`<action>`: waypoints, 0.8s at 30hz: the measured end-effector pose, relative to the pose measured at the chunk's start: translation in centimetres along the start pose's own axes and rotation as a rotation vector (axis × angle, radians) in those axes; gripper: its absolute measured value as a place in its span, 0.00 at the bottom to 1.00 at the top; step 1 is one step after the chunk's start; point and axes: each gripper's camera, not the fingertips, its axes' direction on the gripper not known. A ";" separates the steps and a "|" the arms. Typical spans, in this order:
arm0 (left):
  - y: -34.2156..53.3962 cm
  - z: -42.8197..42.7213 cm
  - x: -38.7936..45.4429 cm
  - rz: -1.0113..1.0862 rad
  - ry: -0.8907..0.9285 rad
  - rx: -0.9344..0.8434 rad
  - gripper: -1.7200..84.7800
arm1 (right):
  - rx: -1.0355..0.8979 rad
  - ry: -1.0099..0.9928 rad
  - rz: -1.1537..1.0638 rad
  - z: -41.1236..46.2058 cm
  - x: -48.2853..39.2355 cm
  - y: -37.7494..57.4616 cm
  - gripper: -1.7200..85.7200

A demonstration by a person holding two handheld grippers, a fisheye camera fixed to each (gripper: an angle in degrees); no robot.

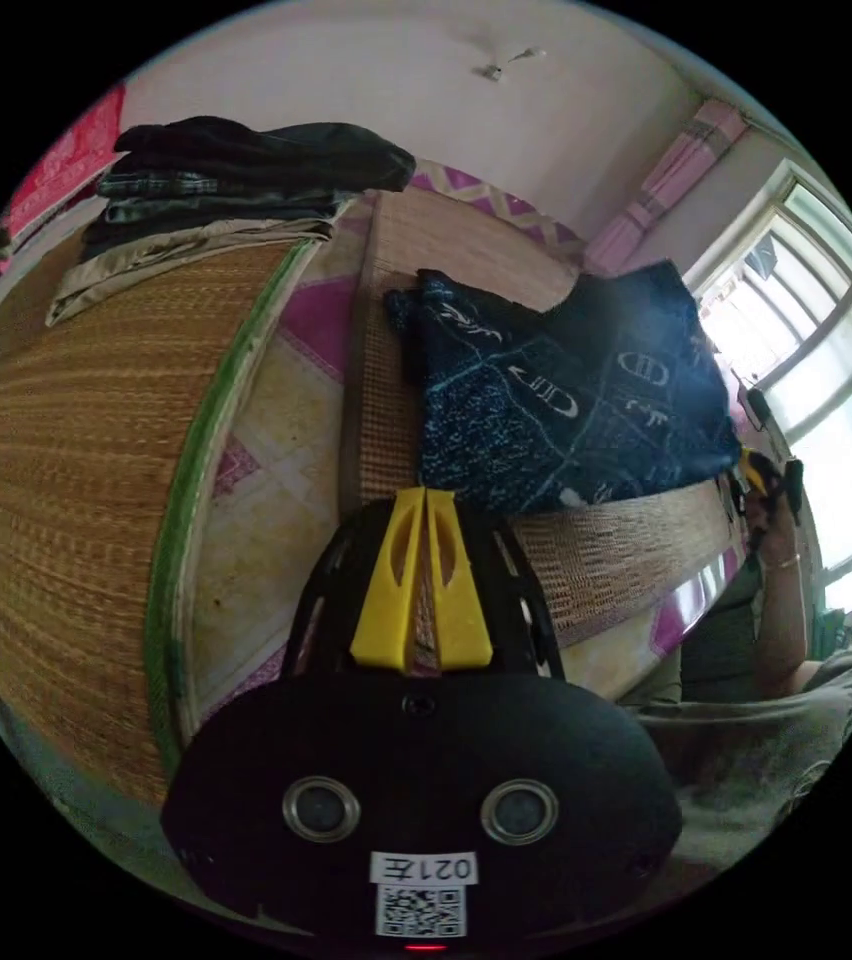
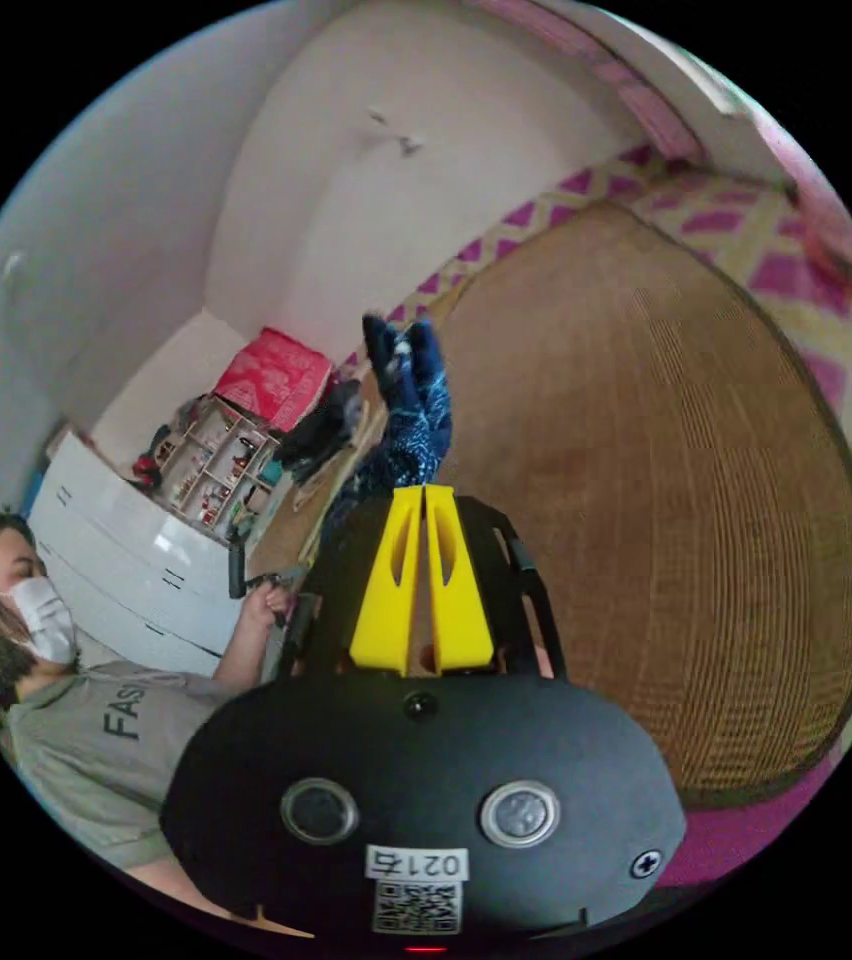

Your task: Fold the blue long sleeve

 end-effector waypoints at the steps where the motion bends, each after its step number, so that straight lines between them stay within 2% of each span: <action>1: -0.3 0.2 0.0 0.004 -0.008 0.000 0.01 | -0.022 -0.012 0.028 0.3 1.6 0.7 0.01; 3: -1.4 0.8 -0.1 0.012 -0.018 0.004 0.01 | -0.052 -0.071 0.089 0.8 6.2 3.2 0.02; 5: -2.1 0.9 -0.6 0.016 0.001 0.025 0.01 | 0.032 -0.115 0.054 -1.3 7.2 3.7 0.03; 8: -3.9 -0.6 -1.1 0.027 0.068 0.130 0.02 | 0.131 -0.020 -0.056 -4.5 6.6 2.5 0.08; 12: -10.8 -0.1 -1.4 0.113 0.069 0.187 0.09 | -0.024 0.149 -0.194 -0.2 6.8 -4.9 0.15; 19: -23.3 9.4 -6.5 0.050 0.225 -0.049 0.16 | -0.234 0.198 -0.151 9.7 15.5 -16.7 0.18; 24: -28.4 14.2 -8.6 0.038 0.225 -0.143 0.16 | -0.315 0.009 -0.083 13.2 21.3 -21.5 0.17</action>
